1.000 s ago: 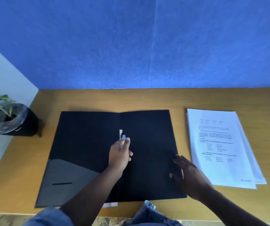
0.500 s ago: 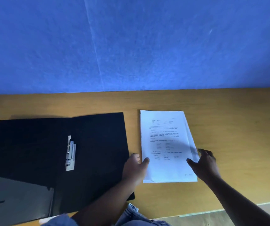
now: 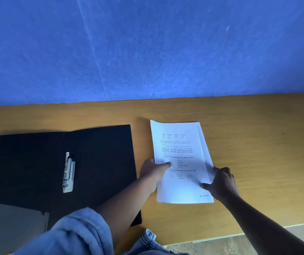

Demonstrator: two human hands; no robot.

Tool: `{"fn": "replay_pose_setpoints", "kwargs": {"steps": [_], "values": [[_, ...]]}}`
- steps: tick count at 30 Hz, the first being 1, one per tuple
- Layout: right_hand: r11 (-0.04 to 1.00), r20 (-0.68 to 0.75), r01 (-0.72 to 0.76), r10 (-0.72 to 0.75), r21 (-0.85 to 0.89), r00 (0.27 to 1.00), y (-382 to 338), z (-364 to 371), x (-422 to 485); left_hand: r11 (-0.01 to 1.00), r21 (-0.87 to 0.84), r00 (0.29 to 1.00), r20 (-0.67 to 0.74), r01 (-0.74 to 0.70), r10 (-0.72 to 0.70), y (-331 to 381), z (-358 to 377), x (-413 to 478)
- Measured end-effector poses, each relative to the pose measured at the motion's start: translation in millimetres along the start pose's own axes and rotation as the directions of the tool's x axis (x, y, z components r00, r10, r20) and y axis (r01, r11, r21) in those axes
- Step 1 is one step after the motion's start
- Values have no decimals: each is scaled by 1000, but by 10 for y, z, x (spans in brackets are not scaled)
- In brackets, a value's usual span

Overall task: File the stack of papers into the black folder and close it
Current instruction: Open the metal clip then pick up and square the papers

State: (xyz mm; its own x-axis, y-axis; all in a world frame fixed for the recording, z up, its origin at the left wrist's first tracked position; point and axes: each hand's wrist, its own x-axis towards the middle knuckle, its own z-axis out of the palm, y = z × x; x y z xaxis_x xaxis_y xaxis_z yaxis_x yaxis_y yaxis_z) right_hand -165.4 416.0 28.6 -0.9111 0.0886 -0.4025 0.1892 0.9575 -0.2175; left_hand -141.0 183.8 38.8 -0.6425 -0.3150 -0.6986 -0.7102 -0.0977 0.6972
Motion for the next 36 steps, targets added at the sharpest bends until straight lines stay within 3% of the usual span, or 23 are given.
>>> {"fn": "replay_pose_setpoints", "kwargs": {"steps": [7,12,15,18,20,22,25,32,36], "values": [[1000,-9,4,-4,-1,1000,19,11,1,997,67,976,217,-42,27,56,-122,72],[1000,34,1,-1,-7,999,36,-16,29,988,85,965,239,-128,104,0,-166,46],[984,49,-30,22,178,999,22,-101,79,989,-10,956,254,-147,144,-39,-272,24],[847,127,-107,47,520,991,-84,-303,40,983,-128,945,284,-128,160,-111,-469,-25],[681,331,-179,-98,710,938,-173,-429,-47,973,-197,932,314,-120,178,-165,-643,-76],[549,463,-253,-284,796,839,-269,-495,-144,955,-274,919,339,-111,204,-212,-820,-129],[437,488,-302,-414,847,769,-456,-423,-248,931,-343,910,335,-123,244,-241,-1130,-205],[389,456,-263,-574,883,680,-1166,71,-588,940,-316,948,238,-130,211,-461,-1831,-296],[317,386,-251,-500,915,775,-1565,304,-747,944,-302,971,152,-131,183,-585,-2215,-369]]}}
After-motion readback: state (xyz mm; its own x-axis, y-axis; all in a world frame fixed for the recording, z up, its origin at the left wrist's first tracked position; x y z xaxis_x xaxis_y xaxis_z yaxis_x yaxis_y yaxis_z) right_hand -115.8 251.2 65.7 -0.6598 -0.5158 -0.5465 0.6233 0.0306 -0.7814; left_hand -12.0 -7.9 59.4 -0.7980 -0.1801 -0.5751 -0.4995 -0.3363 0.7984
